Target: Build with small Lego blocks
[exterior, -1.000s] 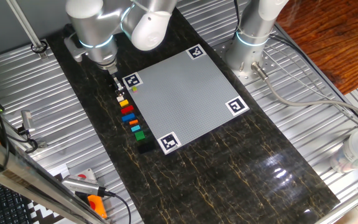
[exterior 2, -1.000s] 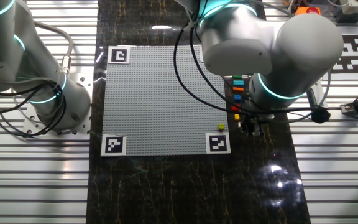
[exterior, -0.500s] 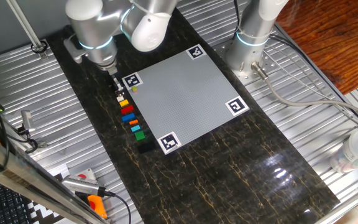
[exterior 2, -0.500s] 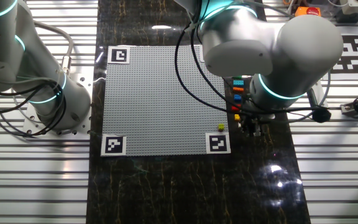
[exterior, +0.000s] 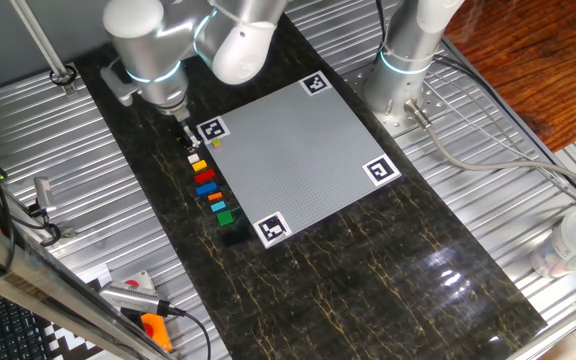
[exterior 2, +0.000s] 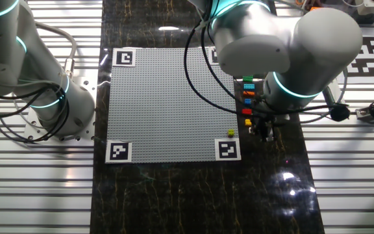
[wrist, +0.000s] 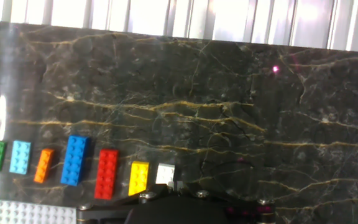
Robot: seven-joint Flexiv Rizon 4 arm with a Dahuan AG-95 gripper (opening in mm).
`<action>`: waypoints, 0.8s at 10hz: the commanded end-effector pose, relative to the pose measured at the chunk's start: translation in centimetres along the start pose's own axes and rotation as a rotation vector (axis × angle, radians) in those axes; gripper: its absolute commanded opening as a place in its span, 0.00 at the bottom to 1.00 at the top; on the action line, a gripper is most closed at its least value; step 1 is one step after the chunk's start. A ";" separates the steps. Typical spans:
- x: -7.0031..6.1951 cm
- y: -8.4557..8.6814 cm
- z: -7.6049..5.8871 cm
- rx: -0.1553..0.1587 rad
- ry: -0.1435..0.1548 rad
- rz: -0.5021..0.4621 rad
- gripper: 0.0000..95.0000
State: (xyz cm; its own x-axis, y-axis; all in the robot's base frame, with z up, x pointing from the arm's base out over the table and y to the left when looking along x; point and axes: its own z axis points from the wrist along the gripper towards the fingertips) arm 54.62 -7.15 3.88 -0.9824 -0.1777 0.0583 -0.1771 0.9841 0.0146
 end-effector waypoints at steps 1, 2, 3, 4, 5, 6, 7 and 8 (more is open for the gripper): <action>0.3 0.9 -1.2 -0.010 0.001 -0.024 0.00; 0.5 1.7 -1.7 -0.013 0.002 -0.028 0.00; 0.7 2.3 -2.2 -0.013 0.012 -0.027 0.00; 0.8 2.8 -2.5 -0.014 0.020 -0.027 0.00; 0.9 3.1 -2.6 -0.014 0.022 -0.025 0.00; 0.9 3.2 -2.7 -0.014 0.020 -0.031 0.00; 1.0 3.4 -2.9 -0.015 0.023 -0.032 0.00; 1.2 3.5 -3.0 -0.015 0.026 -0.031 0.00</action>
